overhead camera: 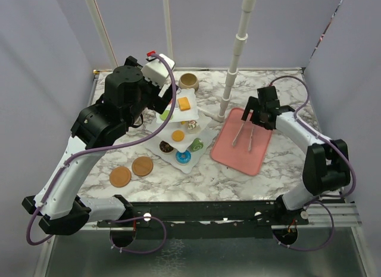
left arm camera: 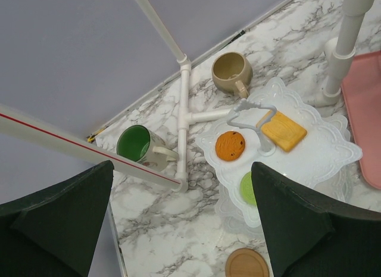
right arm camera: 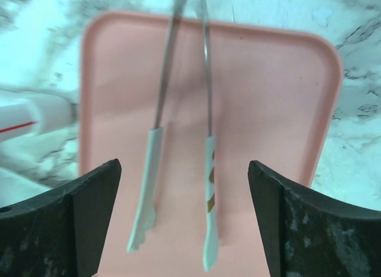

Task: Serve the afternoon tea
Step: Place the clamp on the tray, then move the tray at the center of the board.

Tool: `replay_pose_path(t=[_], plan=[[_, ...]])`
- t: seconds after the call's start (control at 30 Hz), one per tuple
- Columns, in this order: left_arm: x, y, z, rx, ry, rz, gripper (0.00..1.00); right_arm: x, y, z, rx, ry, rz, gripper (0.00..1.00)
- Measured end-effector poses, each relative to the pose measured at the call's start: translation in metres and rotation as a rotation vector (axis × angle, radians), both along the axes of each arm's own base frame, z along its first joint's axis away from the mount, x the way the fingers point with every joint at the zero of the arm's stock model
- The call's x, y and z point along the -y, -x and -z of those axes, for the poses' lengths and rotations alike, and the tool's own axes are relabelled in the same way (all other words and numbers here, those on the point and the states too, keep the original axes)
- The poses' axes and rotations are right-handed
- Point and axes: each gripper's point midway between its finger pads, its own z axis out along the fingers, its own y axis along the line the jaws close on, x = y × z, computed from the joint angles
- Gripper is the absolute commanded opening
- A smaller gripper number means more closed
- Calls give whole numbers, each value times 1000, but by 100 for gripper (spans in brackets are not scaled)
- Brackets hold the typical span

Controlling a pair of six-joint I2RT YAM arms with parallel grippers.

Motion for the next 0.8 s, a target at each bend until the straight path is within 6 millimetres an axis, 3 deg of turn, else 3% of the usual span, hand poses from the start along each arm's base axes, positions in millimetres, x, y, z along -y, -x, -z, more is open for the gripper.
replay_pose_path(t=[0.13,0.23,0.43,0.53,0.67,0.8], plan=[[0,0,0,0,1,2,99,-14,-1,-43,122,-15,-17,81],[0,1,2,-3,-1,2,99,-40,2,-54,161,-34,-59,76],[-2,3,2,-2,-1,2,99,-107,26,-36,125,-55,-180,67],[-3,4,1,3,0,3,99,-133,48,-21,95,-59,-231,63],[-6,7,-2,10,5,3,99,-143,65,-2,64,-64,-231,61],[-6,8,-3,13,7,3,99,-142,60,9,64,-58,-192,58]])
